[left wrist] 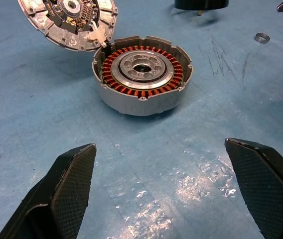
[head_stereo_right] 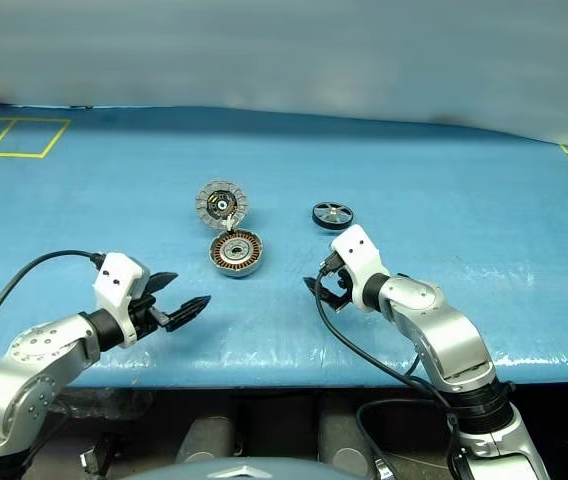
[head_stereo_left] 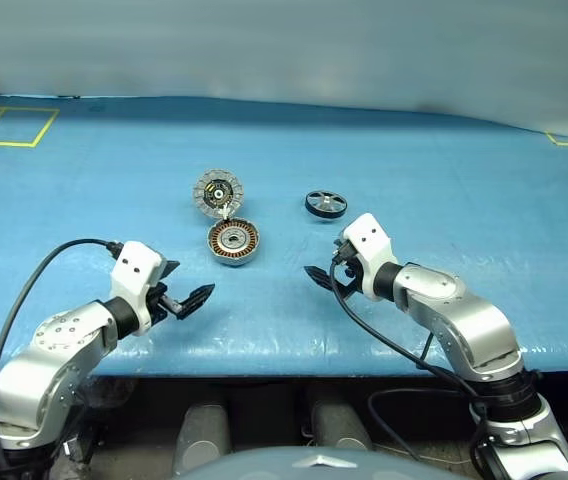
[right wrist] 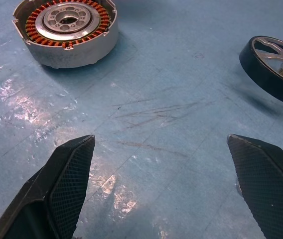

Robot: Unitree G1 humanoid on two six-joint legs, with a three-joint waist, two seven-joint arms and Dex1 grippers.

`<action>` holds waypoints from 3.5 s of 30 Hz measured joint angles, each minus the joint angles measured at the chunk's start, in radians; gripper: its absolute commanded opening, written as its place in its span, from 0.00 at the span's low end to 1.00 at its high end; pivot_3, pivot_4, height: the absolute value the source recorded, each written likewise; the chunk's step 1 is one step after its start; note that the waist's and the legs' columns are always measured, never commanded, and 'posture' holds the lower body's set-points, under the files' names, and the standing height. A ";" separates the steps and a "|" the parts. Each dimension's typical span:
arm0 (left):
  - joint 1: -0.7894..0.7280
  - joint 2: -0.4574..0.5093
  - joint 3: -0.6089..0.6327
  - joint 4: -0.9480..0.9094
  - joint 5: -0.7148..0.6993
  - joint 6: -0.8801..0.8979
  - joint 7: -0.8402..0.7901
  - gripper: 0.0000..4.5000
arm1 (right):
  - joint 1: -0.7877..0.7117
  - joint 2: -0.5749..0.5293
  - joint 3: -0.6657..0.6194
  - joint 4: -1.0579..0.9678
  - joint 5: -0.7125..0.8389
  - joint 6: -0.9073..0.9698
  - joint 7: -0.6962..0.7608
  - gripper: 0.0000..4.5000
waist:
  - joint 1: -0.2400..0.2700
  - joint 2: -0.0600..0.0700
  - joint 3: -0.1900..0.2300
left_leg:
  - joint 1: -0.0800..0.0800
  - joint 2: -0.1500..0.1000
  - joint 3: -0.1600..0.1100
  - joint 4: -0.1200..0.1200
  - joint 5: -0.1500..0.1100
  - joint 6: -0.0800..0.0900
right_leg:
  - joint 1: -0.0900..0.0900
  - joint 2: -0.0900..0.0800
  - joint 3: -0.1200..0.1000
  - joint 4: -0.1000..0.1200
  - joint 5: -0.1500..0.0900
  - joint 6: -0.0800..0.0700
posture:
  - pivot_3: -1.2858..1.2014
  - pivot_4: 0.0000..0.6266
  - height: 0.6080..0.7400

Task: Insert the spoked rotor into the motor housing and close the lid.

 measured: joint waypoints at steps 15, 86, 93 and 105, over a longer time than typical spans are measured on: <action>0.022 -0.001 0.000 0.000 0.000 -0.001 0.000 1.00 | 0.000 0.002 0.020 0.001 -0.004 0.000 0.001 0.99 | 0.000 0.000 0.000 | 0.000 0.000 0.000 0.000 0.000 0.000 | 0.000 0.000 0.000 0.000 0.000 0.000 | 0.52 0.24 1.00; 0.282 -0.184 -0.100 -0.020 0.171 -0.433 0.065 1.00 | -0.778 0.319 0.572 0.995 -0.505 -0.561 0.538 0.99 | -0.005 0.001 0.001 | -0.001 0.001 0.002 0.000 0.000 0.000 | -0.003 0.001 0.000 0.002 0.003 -0.006 | 0.52 0.24 1.00; 0.273 -0.184 -0.101 -0.020 0.171 -0.433 0.065 1.00 | -0.778 0.329 0.562 1.012 -0.531 -0.577 0.545 0.73 | -0.005 0.001 0.001 | -0.001 0.002 0.002 0.000 0.000 0.000 | -0.003 0.001 0.000 0.002 0.003 -0.006 | 0.52 0.24 1.00; 0.306 -0.188 -0.073 -0.020 0.163 -0.451 0.059 1.00 | -0.727 0.336 0.519 0.920 -0.549 -0.531 0.575 0.42 | -0.005 0.001 0.000 | 0.000 0.002 0.002 -0.001 0.000 0.000 | -0.003 0.001 0.000 0.002 0.002 -0.007 | 0.52 0.24 1.00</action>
